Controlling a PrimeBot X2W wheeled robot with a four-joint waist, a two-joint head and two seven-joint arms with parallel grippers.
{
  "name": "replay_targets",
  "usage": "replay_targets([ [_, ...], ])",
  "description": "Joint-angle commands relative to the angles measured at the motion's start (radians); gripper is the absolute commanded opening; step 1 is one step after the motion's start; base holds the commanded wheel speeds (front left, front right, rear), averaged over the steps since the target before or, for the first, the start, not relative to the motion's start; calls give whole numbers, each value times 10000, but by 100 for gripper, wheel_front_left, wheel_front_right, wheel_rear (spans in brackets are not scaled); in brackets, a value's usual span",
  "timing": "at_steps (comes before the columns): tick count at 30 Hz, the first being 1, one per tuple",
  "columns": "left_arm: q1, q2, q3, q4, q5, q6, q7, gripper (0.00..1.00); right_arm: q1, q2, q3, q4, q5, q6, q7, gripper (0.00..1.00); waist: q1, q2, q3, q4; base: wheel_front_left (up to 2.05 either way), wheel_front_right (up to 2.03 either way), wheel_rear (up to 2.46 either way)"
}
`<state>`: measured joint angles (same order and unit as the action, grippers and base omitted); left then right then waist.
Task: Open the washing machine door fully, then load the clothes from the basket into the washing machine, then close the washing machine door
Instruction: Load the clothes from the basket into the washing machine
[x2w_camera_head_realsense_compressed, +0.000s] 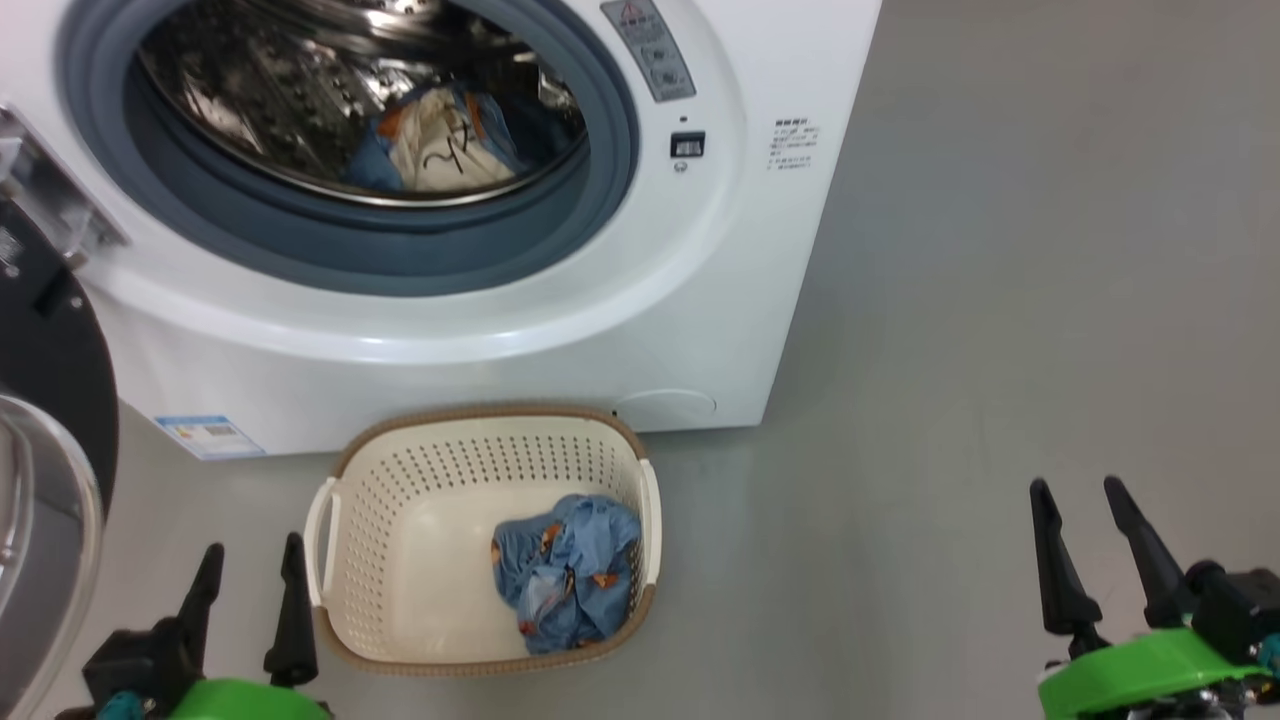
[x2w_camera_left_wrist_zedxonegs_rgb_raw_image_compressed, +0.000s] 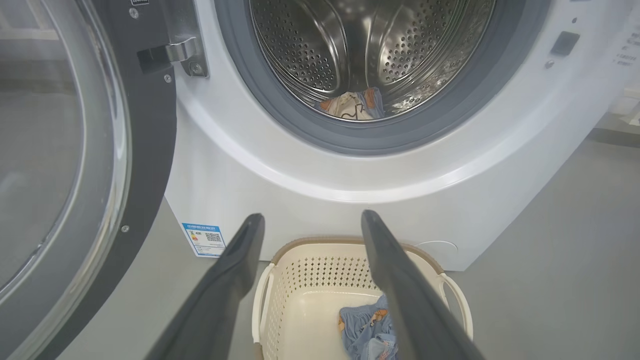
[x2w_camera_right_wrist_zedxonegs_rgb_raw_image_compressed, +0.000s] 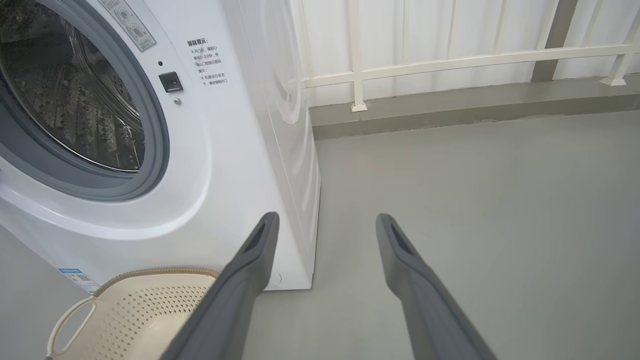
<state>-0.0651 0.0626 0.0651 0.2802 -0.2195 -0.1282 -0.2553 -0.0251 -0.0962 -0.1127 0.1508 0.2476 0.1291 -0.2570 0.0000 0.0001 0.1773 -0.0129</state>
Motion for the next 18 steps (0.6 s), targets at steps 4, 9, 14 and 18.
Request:
replay_targets([
  [4, -658, 173, 94, 159, -281, -25, -65, 100, -616, 9, 203, -330, -78, 16, -48, 100, 0, -1, 854, -92, 0, 0, 0],
  [9, -1212, 232, -318, 743, -552, -25, -65, 100, -1203, 165, 156, -356, -114, 16, -48, 100, 0, -1, 1771, -210, 0, 0, 0],
  [14, -1946, 340, -917, 1445, -801, -25, -65, 100, -1749, 295, 140, -409, -141, 16, -48, 100, 0, -1, 2644, -328, 0, 0, 0],
  [18, -2744, 462, -1442, 2167, -980, -25, -65, 100, -2168, 374, 119, -468, -145, 16, -48, 100, 0, -1, 3335, -411, 0, 0, 0],
])
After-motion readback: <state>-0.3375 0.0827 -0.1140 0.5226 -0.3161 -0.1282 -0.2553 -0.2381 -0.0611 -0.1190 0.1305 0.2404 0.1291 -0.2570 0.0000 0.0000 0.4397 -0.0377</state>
